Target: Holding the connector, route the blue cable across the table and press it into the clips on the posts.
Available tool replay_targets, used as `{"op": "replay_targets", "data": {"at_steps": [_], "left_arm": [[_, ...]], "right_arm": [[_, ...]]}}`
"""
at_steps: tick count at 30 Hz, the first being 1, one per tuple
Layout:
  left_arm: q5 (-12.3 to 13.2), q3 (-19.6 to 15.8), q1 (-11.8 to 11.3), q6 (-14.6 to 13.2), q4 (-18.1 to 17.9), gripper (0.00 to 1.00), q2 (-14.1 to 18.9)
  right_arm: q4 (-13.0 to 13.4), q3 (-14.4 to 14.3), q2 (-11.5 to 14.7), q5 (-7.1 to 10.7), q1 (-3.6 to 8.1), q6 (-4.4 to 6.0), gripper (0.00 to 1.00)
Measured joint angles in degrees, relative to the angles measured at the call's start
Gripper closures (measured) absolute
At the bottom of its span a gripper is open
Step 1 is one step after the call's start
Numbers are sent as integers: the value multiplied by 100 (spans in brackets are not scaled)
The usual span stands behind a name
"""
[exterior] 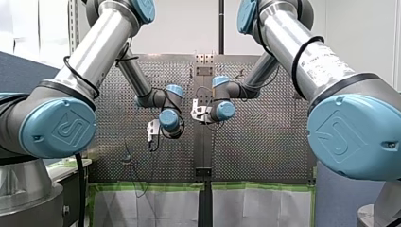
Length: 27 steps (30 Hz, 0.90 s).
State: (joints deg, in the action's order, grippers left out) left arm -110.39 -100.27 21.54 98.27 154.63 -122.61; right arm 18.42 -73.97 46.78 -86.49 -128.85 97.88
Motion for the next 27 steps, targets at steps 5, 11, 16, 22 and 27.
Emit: {"op": "replay_targets", "data": {"at_steps": [5,11,16,22,27], "left_arm": [[-136,0,90,-48,-80,75,-2],[-190,0,170,7,-138,100,1],[-199,0,190,73,-116,100,16],[-328,0,222,227,-36,100,154],[-440,0,229,337,36,100,391]], "right_arm": [[-4,-1,-2,0,3,30,100],[-12,5,1,7,4,39,100],[-90,29,8,9,10,19,100],[-328,34,114,10,12,10,100],[-562,36,322,16,23,47,100]]}}
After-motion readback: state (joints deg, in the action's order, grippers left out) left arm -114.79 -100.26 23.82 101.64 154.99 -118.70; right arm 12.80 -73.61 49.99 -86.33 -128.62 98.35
